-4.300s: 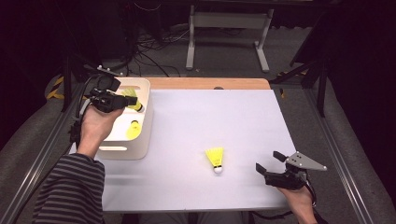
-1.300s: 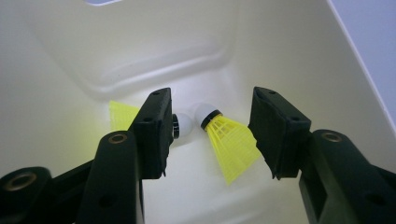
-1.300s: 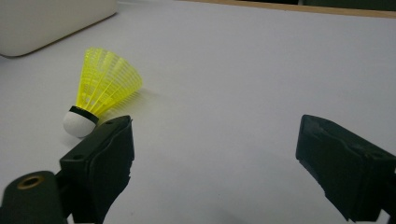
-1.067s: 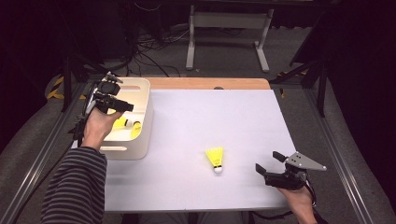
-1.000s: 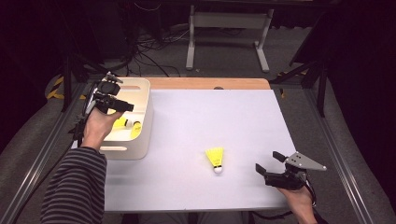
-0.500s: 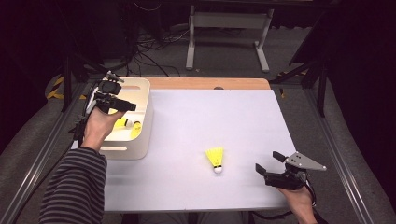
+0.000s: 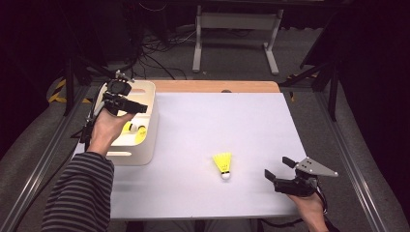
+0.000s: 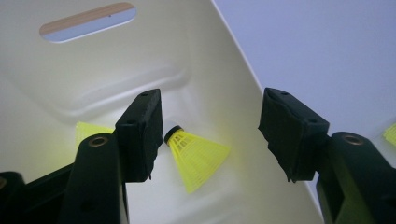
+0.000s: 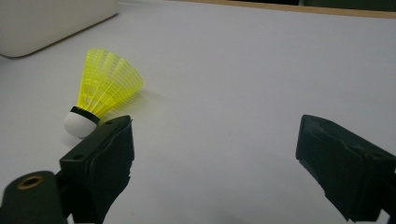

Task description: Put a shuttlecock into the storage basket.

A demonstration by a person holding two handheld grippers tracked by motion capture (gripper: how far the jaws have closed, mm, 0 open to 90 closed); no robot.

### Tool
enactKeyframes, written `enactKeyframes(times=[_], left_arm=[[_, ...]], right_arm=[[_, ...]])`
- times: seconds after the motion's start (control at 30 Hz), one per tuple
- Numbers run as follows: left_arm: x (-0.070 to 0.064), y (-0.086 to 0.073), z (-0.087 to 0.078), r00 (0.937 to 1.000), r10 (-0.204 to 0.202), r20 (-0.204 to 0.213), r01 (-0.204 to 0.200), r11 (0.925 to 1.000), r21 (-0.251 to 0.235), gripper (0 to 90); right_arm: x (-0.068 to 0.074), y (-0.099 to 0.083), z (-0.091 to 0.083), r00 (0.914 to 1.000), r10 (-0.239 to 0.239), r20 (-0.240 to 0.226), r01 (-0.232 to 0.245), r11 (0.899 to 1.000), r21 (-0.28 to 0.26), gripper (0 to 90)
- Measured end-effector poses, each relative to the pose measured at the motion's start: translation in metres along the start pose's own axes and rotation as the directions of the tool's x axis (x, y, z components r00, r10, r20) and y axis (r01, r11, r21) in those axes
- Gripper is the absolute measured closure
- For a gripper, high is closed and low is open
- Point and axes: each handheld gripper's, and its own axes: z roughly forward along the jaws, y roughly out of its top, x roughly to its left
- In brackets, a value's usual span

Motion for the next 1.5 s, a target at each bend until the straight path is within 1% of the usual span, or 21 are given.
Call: enactKeyframes(times=[0.1,0.37,0.43,0.63,0.67,0.7,0.77,0.93,1.1,1.13,1.2,1.3,1.4,1.47,1.5], left_arm=[[-0.002,0.001,-0.001,1.0000,0.000,0.005,0.000,1.0000,-0.002,40.5],[-0.009,0.002,-0.003,0.9996,0.018,0.020,-0.018,0.9996,-0.022,40.6],[-0.010,0.002,-0.003,0.9995,0.016,0.026,-0.016,0.9997,-0.020,40.6],[-0.016,0.004,-0.006,0.9987,0.035,0.037,-0.034,0.9990,-0.029,40.5],[-0.019,0.004,-0.006,0.9984,0.043,0.037,-0.042,0.9985,-0.036,40.5],[-0.020,0.005,-0.007,0.9981,0.043,0.044,-0.042,0.9986,-0.033,40.5],[-0.023,0.005,-0.007,0.9978,0.050,0.045,-0.049,0.9982,-0.034,40.5],[-0.030,0.006,-0.005,0.9959,0.068,0.060,-0.066,0.9971,-0.037,40.5],[-0.036,0.007,-0.004,0.9942,0.084,0.066,-0.082,0.9960,-0.036,40.4],[-0.039,0.007,-0.004,0.9934,0.092,0.070,-0.089,0.9953,-0.038,40.4],[-0.041,0.006,-0.004,0.9932,0.091,0.074,-0.088,0.9954,-0.038,40.4],[-0.047,0.005,-0.001,0.9907,0.104,0.087,-0.101,0.9941,-0.040,40.4],[-0.050,0.005,0.000,0.9899,0.112,0.087,-0.109,0.9933,-0.040,40.3],[-0.053,0.004,0.001,0.9880,0.124,0.093,-0.120,0.9919,-0.040,40.2],[-0.055,0.004,0.001,0.9875,0.124,0.098,-0.120,0.9919,-0.040,40.2]], right_arm=[[0.000,0.000,0.000,1.0000,0.000,-0.001,0.000,1.000,-0.001,11.8],[0.000,0.000,0.000,1.0000,-0.002,-0.003,0.002,1.000,0.000,11.8],[0.000,0.000,0.000,1.0000,-0.002,-0.003,0.002,1.000,0.000,11.8],[0.000,0.000,0.000,1.0000,-0.003,-0.002,0.003,1.000,0.000,11.8],[0.000,0.000,0.000,1.0000,-0.003,-0.002,0.003,1.000,0.000,11.8],[0.000,0.000,0.000,1.0000,-0.003,-0.002,0.003,1.000,0.000,11.8],[0.000,0.000,0.000,1.0000,-0.004,-0.002,0.004,1.000,0.000,11.9],[0.000,0.000,0.000,1.0000,-0.004,-0.002,0.004,1.000,-0.001,11.8],[0.000,0.000,0.000,1.0000,-0.007,-0.002,0.007,1.000,-0.003,11.8],[0.000,0.000,0.000,1.0000,-0.007,-0.001,0.007,1.000,-0.003,11.8],[0.000,0.000,0.000,1.0000,-0.008,-0.002,0.008,1.000,-0.003,11.8],[0.000,0.000,0.000,1.0000,-0.007,-0.003,0.007,1.000,-0.003,11.8],[0.000,0.000,0.000,1.0000,-0.007,-0.003,0.007,1.000,-0.003,11.8],[0.000,0.000,0.000,1.0000,-0.007,-0.002,0.007,1.000,-0.004,11.8],[0.000,0.000,0.000,1.0000,-0.007,-0.002,0.007,1.000,-0.004,11.8]])
